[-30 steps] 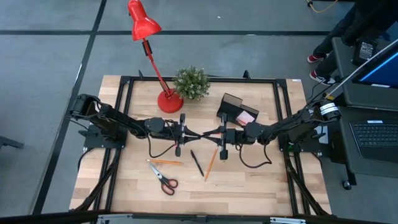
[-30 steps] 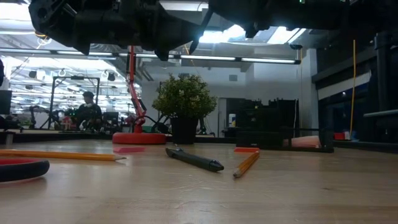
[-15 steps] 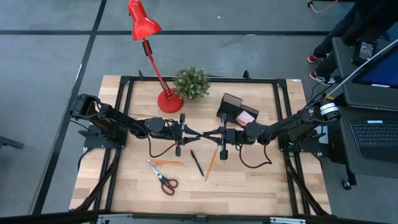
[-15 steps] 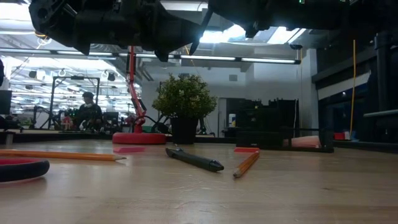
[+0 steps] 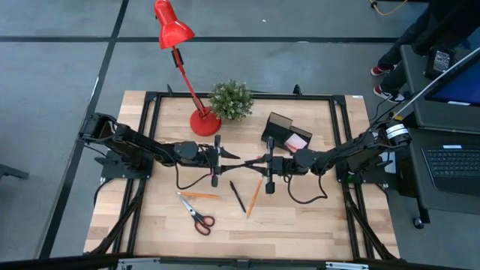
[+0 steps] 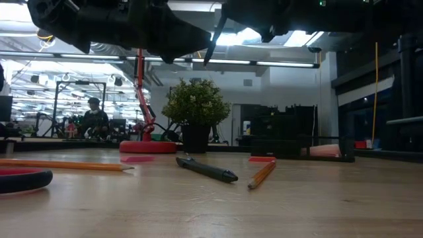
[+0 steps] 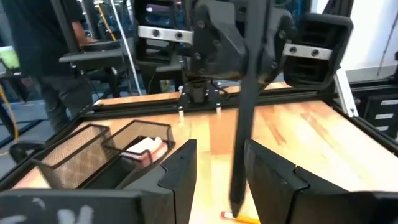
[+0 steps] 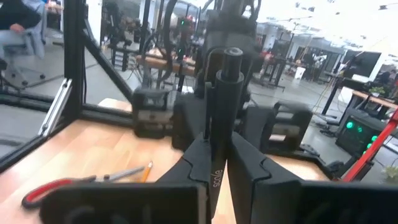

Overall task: Pick and place office supplies into organizer
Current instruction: Put the top black pen into the black desk organizer

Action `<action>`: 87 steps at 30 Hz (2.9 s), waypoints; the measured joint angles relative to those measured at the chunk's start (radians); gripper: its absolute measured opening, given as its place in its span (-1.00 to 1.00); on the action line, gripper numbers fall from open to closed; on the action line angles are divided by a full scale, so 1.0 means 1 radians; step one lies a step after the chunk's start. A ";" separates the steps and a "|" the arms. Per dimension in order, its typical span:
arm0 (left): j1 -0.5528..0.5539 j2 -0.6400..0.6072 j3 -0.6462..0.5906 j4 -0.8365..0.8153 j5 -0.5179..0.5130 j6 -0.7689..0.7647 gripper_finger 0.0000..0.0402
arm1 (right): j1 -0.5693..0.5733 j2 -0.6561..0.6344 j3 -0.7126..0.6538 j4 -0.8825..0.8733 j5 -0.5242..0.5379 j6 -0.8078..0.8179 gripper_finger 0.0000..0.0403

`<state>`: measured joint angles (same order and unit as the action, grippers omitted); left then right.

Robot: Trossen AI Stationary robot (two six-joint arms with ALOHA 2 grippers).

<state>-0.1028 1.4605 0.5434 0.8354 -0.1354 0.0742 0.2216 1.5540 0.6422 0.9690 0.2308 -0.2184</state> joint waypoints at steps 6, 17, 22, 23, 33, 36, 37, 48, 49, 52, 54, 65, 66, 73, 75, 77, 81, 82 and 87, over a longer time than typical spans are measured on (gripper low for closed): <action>0.000 -0.058 0.000 -0.111 -0.002 0.001 -0.44 | 0.000 -0.014 -0.001 -0.040 0.019 0.011 -0.87; 0.000 -0.126 0.000 -0.167 -0.001 0.069 -0.68 | 0.006 -0.028 -0.002 -0.111 0.038 0.031 -0.87; 0.000 -0.125 0.000 -0.196 0.006 0.070 -0.83 | 0.005 -0.028 -0.002 -0.118 0.038 0.031 -0.87; 0.000 -0.124 0.000 -0.203 0.007 0.070 -0.86 | 0.005 -0.028 -0.002 -0.119 0.039 0.031 -0.87; 0.000 -0.124 0.000 -0.202 0.007 0.069 -0.99 | 0.005 -0.028 -0.002 -0.121 0.040 0.031 -0.87; 0.000 -0.124 0.000 -0.202 0.007 0.068 -0.99 | 0.005 -0.028 -0.002 -0.120 0.040 0.031 -0.87; 0.000 -0.124 0.000 -0.202 0.007 0.067 -0.99 | 0.005 -0.028 -0.002 -0.120 0.040 0.031 -0.87; 0.000 -0.124 0.000 -0.203 0.007 0.061 -0.99 | 0.005 -0.028 -0.002 -0.121 0.040 0.031 -0.87; 0.000 -0.124 0.000 -0.203 0.007 0.060 -0.99 | 0.005 -0.028 -0.002 -0.121 0.040 0.031 -0.87; 0.000 -0.124 0.000 -0.203 0.007 0.060 -0.99 | 0.005 -0.028 -0.002 -0.121 0.040 0.031 -0.87; 0.000 -0.124 0.000 -0.204 0.007 0.060 -0.99 | 0.005 -0.028 -0.002 -0.121 0.040 0.031 -0.87; 0.000 -0.124 0.000 -0.204 0.007 0.059 -0.99 | 0.005 -0.028 -0.002 -0.124 0.039 0.027 -0.88; 0.000 -0.124 0.000 -0.204 0.007 0.059 -0.99 | 0.005 -0.028 -0.002 -0.124 0.039 0.027 -0.88; 0.000 -0.124 0.000 -0.205 0.007 0.059 -1.00 | 0.005 -0.034 -0.002 -0.140 0.085 -0.001 -0.88; -0.002 -0.124 0.000 -0.206 0.007 0.059 -0.99 | 0.004 -0.051 -0.004 -0.167 0.123 -0.011 -0.88; -0.002 -0.124 0.000 -0.210 0.007 0.059 -0.99 | 0.002 -0.079 -0.018 -0.183 0.144 -0.020 -0.88; -0.002 -0.124 0.000 -0.215 0.007 0.043 -0.99 | -0.008 -0.161 -0.056 -0.205 0.173 -0.017 -0.88; -0.002 -0.124 0.000 -0.216 0.007 0.043 -1.00 | -0.014 -0.188 -0.067 -0.219 0.194 -0.013 -0.88; -0.002 -0.124 0.000 -0.216 0.007 0.041 -0.99 | -0.058 -0.304 -0.117 -0.323 0.301 0.006 -0.88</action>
<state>-0.1051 1.3369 0.5434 0.6189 -0.1280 0.1150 0.1632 1.2504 0.5255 0.6461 0.5315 -0.2120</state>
